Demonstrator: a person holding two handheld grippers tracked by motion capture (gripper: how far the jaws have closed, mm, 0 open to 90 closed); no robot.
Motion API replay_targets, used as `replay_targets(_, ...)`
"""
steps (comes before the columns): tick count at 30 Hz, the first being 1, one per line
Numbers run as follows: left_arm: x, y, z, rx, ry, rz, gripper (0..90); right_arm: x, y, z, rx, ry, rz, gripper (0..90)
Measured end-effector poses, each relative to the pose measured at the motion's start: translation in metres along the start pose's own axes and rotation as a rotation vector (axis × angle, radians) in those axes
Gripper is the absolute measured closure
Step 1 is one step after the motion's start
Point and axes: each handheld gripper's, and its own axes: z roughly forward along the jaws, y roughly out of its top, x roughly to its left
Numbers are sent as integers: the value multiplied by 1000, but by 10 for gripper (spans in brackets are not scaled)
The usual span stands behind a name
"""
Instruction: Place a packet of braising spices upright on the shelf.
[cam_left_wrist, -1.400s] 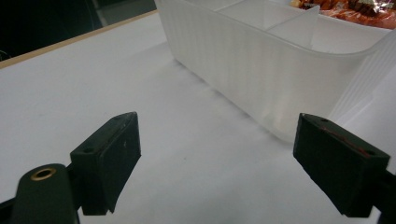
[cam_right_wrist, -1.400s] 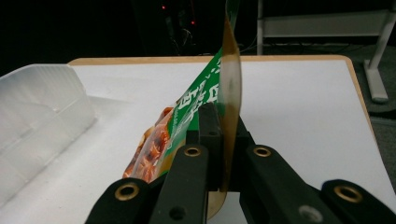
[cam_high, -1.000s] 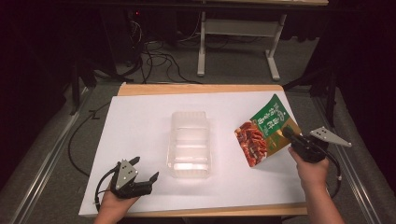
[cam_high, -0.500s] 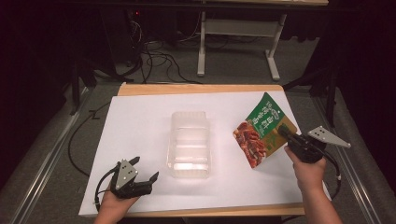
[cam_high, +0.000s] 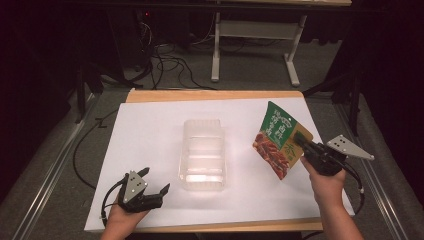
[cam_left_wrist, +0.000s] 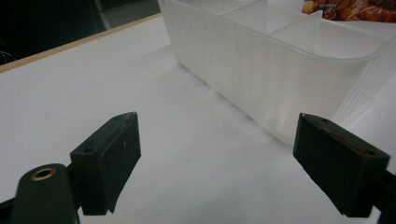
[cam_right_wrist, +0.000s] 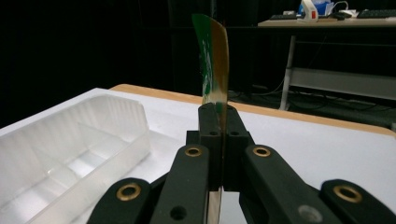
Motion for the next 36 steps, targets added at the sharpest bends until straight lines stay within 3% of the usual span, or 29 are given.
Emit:
replay_targets(13, 1, 0, 0, 1, 2, 3, 154, 4, 11, -11, -56, -20, -18, 900)
replay_targets(18, 1, 0, 0, 0, 2, 2, 154, 9, 17, -16, -75, -17, -46, 900)
replay_targets(29, 2, 0, -2, -8, 1, -7, 154, 38, 33, -30, -104, -24, -110, 900)
replay_targets(36, 3, 0, -5, -20, 4, -16, 154, 57, 38, -12, -107, 43, -98, 900)
